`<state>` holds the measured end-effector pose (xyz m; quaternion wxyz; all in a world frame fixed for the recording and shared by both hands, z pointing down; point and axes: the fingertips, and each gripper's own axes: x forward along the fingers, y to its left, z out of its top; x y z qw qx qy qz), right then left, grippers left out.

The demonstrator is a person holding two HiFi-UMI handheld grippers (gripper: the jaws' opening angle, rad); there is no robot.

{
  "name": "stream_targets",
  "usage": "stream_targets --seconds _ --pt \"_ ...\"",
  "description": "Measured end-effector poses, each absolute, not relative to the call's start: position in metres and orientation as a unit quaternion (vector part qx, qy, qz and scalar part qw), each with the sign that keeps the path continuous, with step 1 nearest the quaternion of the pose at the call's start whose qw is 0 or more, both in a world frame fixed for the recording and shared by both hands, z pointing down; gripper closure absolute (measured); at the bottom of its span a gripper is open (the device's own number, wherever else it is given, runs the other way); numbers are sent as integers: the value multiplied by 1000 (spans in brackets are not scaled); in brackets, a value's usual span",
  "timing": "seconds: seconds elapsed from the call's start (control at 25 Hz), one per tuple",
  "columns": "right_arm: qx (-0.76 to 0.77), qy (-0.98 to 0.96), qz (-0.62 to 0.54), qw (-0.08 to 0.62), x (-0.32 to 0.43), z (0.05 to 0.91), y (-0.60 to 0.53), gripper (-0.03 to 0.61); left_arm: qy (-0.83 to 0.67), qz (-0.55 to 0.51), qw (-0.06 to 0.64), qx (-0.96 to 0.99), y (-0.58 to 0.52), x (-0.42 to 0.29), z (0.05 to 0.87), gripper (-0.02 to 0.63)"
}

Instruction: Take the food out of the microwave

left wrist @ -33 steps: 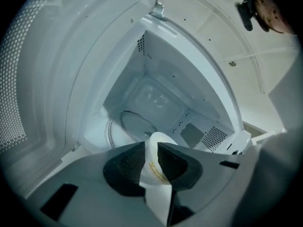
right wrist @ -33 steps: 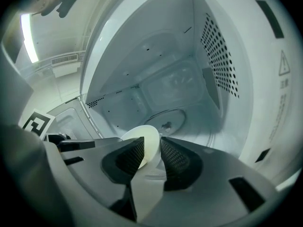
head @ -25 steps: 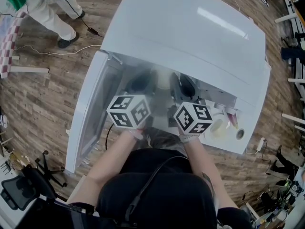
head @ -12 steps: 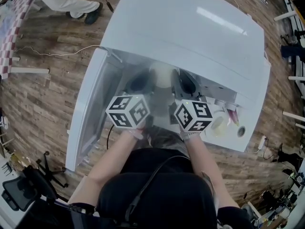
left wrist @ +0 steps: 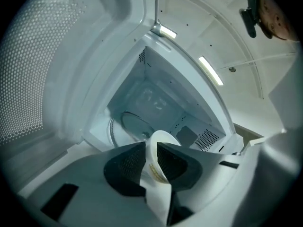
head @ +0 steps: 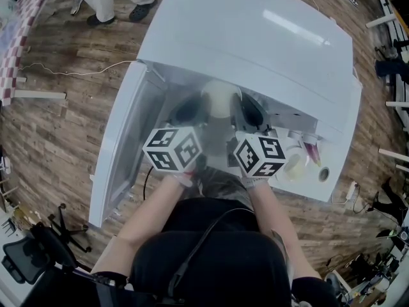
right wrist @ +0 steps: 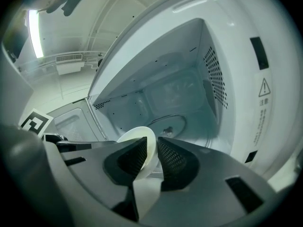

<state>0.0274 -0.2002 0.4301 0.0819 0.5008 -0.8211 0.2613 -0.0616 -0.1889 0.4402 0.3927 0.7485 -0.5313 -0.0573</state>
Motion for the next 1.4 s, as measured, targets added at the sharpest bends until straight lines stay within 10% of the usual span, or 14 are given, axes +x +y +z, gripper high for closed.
stream_targets --seconds 1.4 --pt "533 -797 275 71 40 431 -142 492 -506 -37 400 764 -138 -50 442 531"
